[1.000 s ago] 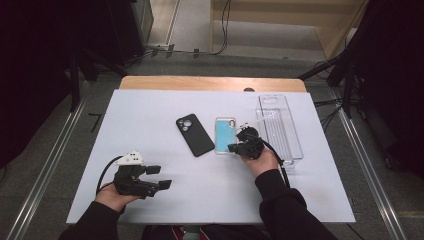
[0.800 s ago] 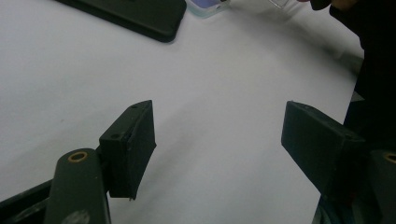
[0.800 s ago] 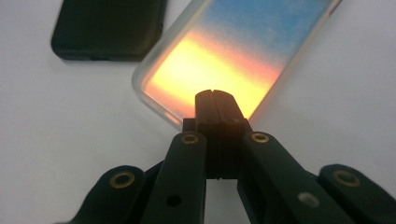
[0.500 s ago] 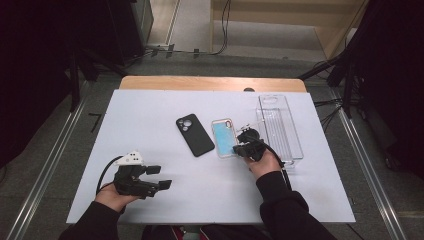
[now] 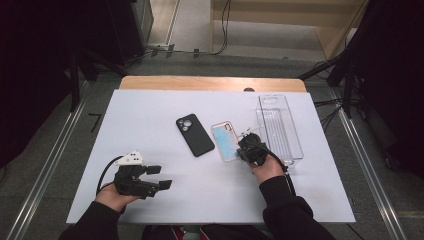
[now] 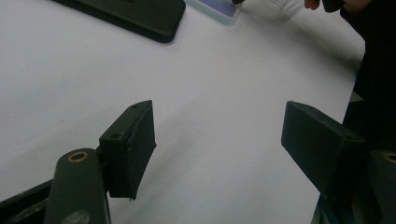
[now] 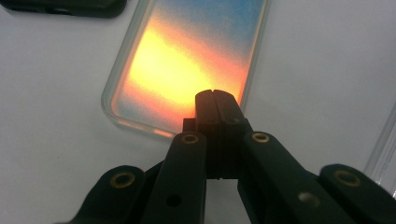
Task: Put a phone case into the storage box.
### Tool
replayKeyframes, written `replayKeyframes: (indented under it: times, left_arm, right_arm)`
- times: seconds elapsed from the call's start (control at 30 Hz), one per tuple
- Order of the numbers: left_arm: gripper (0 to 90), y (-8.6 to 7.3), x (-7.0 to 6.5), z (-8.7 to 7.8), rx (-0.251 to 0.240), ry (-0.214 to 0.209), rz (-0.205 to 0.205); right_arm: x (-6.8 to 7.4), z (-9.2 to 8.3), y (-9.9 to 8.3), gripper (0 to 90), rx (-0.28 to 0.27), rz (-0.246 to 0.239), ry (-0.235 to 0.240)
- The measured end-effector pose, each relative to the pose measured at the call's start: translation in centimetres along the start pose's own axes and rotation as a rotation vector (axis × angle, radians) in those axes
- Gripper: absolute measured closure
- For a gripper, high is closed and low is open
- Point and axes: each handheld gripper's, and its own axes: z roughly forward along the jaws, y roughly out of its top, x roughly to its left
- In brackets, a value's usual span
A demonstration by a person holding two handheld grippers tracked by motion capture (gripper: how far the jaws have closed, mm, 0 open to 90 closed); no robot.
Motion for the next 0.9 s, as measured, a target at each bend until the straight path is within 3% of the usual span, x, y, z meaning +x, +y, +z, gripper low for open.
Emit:
replayKeyframes:
  times: [0.07, 0.1, 0.2, 0.27, 0.3, 0.33, 0.4, 0.43, 0.6, 0.73, 0.9]
  left_arm:
    - [26.1, 0.0, 0.0, -0.1, -0.003, -0.001, 0.0]
    - [26.1, 0.0, 0.0, -0.1, -0.005, 0.0, -0.001]
    - [26.1, 0.0, 0.1, -0.1, -0.004, -0.004, -0.001]
    - [26.2, 0.0, 0.0, -0.1, -0.003, -0.003, -0.001]
    - [26.2, 0.0, 0.0, -0.1, -0.004, -0.003, -0.001]
    - [26.1, 0.0, 0.0, -0.1, -0.006, -0.003, -0.002]
    - [26.1, 0.0, 0.0, -0.1, -0.006, -0.004, -0.002]
    - [26.1, 0.0, 0.0, -0.1, -0.006, -0.004, -0.002]
    - [26.1, 0.1, -0.1, 0.0, -0.003, -0.008, 0.002]
    - [26.1, 0.1, -0.1, 0.0, -0.002, -0.008, 0.001]
    - [26.1, 0.1, -0.1, 0.0, -0.004, -0.008, 0.004]
  right_arm:
    - [-0.1, -0.2, 0.0, 82.4, -0.012, 0.011, 0.015]
    - [-0.3, -0.8, -0.1, 76.6, -0.049, 0.028, 0.056]
    - [-0.5, -1.6, -0.1, 74.1, -0.086, 0.024, 0.093]
    - [-0.7, -2.8, -0.2, 64.6, -0.128, 0.03, 0.176]
    - [-0.7, -2.8, -0.2, 64.6, -0.128, 0.03, 0.176]
    - [-0.8, -3.5, -0.4, 57.1, -0.138, 0.011, 0.216]
    - [-0.8, -3.8, -0.6, 54.1, -0.143, -0.001, 0.23]
    - [-1.1, -4.3, -0.9, 47.8, -0.159, -0.016, 0.275]
    - [-1.6, -5.1, -1.9, 41.4, -0.181, -0.017, 0.344]
    - [-2.5, -6.2, -3.3, 31.9, -0.258, -0.036, 0.435]
    - [-3.3, -7.4, -4.4, 29.0, -0.286, -0.068, 0.465]
